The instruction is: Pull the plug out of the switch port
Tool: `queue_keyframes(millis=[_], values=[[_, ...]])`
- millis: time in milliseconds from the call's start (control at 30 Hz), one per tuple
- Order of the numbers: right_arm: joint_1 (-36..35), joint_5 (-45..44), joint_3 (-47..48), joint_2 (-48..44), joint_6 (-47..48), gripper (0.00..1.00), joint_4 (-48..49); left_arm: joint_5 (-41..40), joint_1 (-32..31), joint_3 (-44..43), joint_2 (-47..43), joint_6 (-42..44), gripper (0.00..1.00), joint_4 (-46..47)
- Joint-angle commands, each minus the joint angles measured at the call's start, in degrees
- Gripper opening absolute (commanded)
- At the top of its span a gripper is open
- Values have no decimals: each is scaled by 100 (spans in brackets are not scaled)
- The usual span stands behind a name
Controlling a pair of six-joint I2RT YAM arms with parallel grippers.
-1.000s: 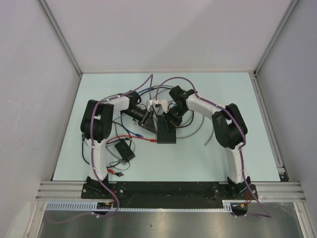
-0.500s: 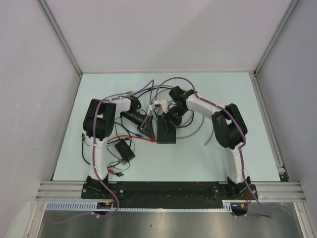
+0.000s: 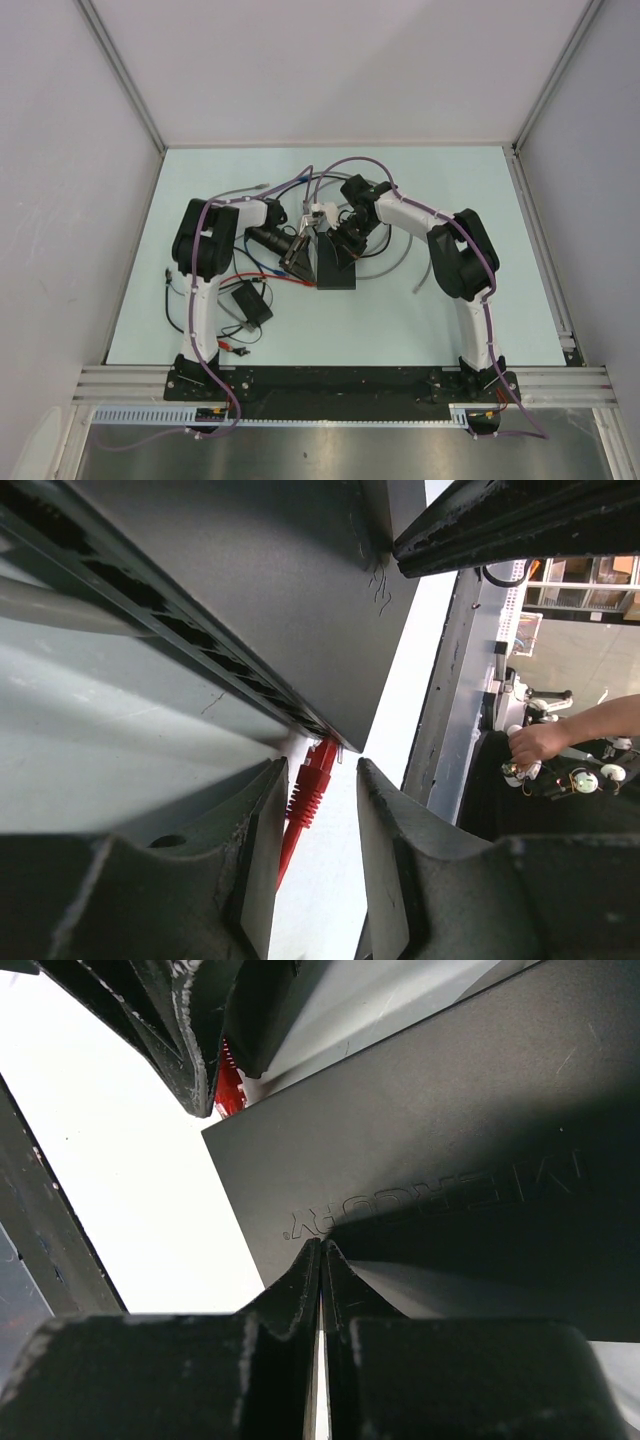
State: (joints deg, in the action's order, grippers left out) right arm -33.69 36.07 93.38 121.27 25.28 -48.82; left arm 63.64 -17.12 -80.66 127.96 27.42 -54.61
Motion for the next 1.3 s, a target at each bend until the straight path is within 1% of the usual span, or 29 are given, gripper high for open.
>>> queue_keyframes(millis=[0, 400, 700, 767, 833, 933, 1100, 1267], values=[[-32, -285, -119, 28, 74, 3, 83, -132, -80, -37, 141, 176, 40, 100], [-58, -347, -145, -7, 100, 4, 100, -53, -133, -213, 326, 360, 37, -138], [-67, -382, -180, -42, 109, 5, 92, 8, -142, -283, 352, 756, 41, -410], [-67, -391, -189, -60, 109, 5, 100, -35, -142, -283, 352, 756, 42, -384], [-76, -408, -198, -51, 109, 5, 92, -149, -151, -257, 344, 581, 43, -270], [-67, -399, -198, -60, 100, 5, 100, -167, -177, -248, 352, 545, 42, -261], [-85, -417, -198, -51, 118, 5, 100, -246, -230, -318, 405, 554, 40, -314], [-111, -443, -198, -51, 109, 5, 109, -361, -300, -327, 396, 396, 35, -199]])
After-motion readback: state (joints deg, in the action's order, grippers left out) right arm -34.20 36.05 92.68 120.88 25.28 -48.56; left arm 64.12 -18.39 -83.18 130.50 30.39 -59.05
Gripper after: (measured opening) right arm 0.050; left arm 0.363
